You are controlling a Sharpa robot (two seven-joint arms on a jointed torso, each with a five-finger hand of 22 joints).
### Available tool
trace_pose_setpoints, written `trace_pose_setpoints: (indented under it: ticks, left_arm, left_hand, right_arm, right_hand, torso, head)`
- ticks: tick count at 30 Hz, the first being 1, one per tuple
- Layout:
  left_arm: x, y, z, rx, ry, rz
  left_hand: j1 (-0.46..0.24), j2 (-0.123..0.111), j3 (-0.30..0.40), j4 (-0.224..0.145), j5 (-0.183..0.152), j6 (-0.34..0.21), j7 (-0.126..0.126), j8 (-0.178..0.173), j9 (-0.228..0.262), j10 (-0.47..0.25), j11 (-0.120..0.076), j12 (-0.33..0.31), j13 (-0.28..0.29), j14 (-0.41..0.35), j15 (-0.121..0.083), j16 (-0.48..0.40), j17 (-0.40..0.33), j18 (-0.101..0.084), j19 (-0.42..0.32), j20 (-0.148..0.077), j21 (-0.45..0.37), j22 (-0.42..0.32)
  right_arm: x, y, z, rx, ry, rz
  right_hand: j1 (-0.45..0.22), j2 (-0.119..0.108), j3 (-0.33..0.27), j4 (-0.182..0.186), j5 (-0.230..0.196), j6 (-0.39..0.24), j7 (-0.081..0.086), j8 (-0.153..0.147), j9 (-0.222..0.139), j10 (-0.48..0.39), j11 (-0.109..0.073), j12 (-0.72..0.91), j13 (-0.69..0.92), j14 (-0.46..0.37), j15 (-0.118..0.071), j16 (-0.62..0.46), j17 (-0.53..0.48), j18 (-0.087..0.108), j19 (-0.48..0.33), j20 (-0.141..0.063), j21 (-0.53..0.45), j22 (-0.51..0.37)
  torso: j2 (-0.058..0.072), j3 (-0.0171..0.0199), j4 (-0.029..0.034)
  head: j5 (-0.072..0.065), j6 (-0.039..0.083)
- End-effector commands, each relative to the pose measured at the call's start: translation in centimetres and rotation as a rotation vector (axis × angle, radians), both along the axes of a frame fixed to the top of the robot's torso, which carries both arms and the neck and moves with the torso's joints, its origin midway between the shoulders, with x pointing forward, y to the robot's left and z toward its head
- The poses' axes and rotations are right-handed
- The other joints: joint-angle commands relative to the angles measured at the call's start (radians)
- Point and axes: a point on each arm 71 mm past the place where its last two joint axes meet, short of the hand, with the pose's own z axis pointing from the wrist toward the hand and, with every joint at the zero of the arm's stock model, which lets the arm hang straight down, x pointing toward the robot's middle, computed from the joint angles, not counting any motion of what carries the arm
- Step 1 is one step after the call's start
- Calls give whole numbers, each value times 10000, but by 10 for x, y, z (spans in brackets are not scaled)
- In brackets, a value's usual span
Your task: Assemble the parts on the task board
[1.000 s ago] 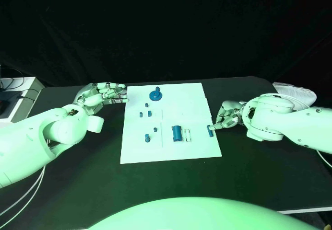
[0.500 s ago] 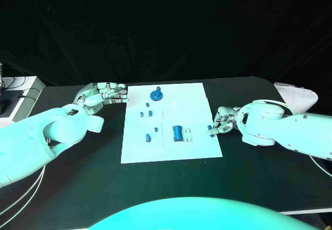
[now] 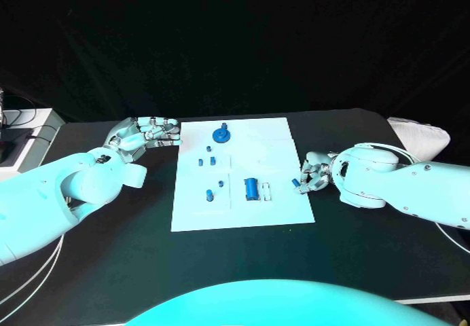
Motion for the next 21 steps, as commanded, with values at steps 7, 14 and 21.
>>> trace_pose_setpoints:
  ticks: [7,14,21]
  left_arm:
    - [0,-2,0,-97,14,-104]
    - [0,-2,0,-87,32,-99]
    - [0,-2,0,-77,44,-88]
  left_hand:
    - [-23,-10,14,24,35,-9,45,15,-16,-40,55,-26,-3,-68,-2,-67,17,33,2,74,-43,-14]
    - [-31,21,30,46,42,-24,67,5,-24,-60,70,-33,-6,-70,3,-73,30,35,7,77,-53,-21]
    - [-30,25,33,47,43,-25,68,4,-25,-62,71,-34,-6,-70,4,-74,31,35,8,77,-53,-21]
  right_arm:
    - [-3,5,-5,26,-109,131]
    - [-5,7,-3,228,-233,90]
    - [-10,11,8,937,-147,-155]
  right_hand:
    - [601,-512,2086,-470,1449,-67,47,-545,-176,1029,48,59,2632,1063,39,43,2635,-146,957,30,-7,2531]
    - [420,-650,2534,-655,1629,-41,59,-545,-115,1029,56,59,2632,1063,45,43,2635,-144,955,39,-15,2528]
    - [178,-724,2720,-697,1699,0,43,-519,-58,1029,47,59,2632,1063,38,43,2635,-148,961,37,10,2535]
  torso:
    - [-7,-11,11]
    - [-7,-9,12]
    - [-5,-10,9]
  head:
    - [-2,1]
    - [26,1]
    - [45,1]
